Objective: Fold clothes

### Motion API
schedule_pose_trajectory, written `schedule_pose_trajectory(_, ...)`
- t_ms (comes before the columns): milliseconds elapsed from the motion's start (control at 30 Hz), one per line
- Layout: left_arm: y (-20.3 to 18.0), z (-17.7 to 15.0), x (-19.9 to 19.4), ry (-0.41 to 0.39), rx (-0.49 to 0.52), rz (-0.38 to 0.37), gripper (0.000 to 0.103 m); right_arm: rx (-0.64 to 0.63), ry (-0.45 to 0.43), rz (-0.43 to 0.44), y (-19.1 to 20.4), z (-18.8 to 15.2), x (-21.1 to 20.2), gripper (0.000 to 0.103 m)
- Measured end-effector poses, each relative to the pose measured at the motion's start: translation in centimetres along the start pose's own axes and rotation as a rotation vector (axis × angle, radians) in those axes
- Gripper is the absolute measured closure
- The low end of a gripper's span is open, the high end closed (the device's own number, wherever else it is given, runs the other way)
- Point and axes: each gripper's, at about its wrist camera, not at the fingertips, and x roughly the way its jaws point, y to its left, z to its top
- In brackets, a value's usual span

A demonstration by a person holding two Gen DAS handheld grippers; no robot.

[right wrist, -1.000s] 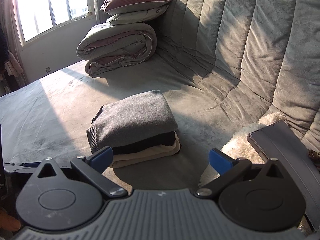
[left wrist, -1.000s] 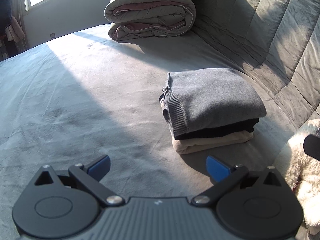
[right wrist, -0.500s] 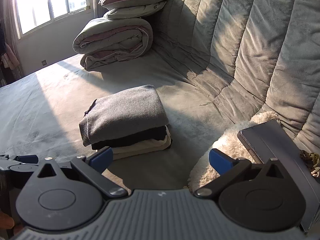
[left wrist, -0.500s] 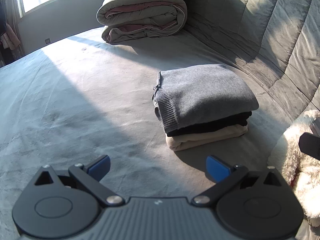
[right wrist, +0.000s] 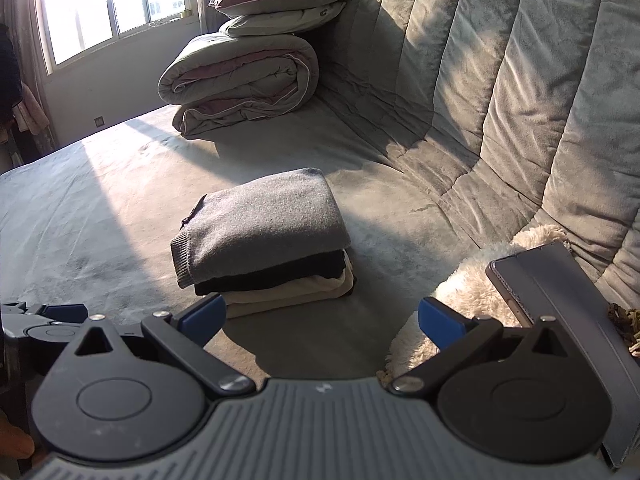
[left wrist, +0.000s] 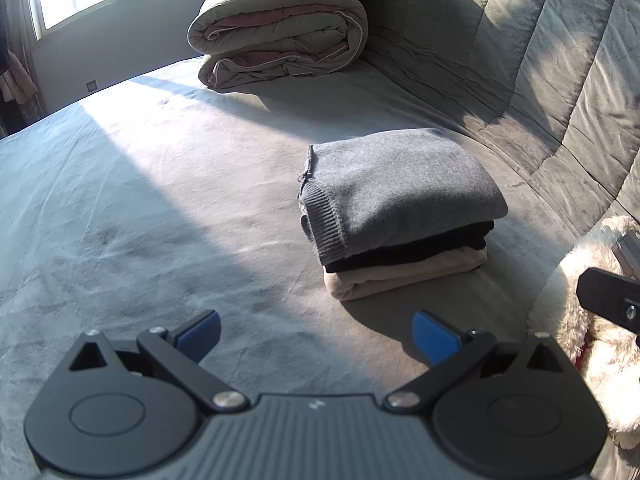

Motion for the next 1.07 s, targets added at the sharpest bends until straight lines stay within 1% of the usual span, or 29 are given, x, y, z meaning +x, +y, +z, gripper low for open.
schedule_pose_trajectory(233, 0.1, -0.2, -0.2, 0.006, -0.005, -0.007, 0.001, -0.005, -0.001, -0.007, 0.1, 0.0, 0.0, 0.0)
schedule_pose_trajectory(400, 1.1, -1.1, -1.2, 0.026, -0.045, -0.01, 0.001, -0.022, -0.025, -0.036, 0.8, 0.2, -1.3, 0.0)
schedule_pose_trajectory(533, 1.8, -2.5, -3.4, 0.039, -0.041, -0.009, 0.001, -0.043, -0.054, -0.056, 1.6, 0.2, -3.0, 0.0)
schedule_pose_trajectory(633, 2.5, -3.7, -5.4, 0.043, -0.035, -0.012, 0.001, -0.022, -0.065, 0.0, 2.0, -0.3, -5.3, 0.0)
schedule_pose_trajectory(667, 2.8, -4.1, -6.0, 0.044, -0.035, -0.017, 0.001, -0.024, -0.068, -0.001, 2.3, -0.5, -5.9, 0.0)
schedule_pose_trajectory(900, 4.7, -6.3, -10.6, 0.014, -0.036, -0.03, 0.001, -0.045, -0.088, -0.016, 4.3, -1.7, -10.0, 0.0)
schedule_pose_trajectory(1067, 6.1, -7.5, -13.0, -0.01, -0.046, -0.044, 0.001, -0.06, -0.103, -0.027, 5.7, -2.6, -12.9, 0.0)
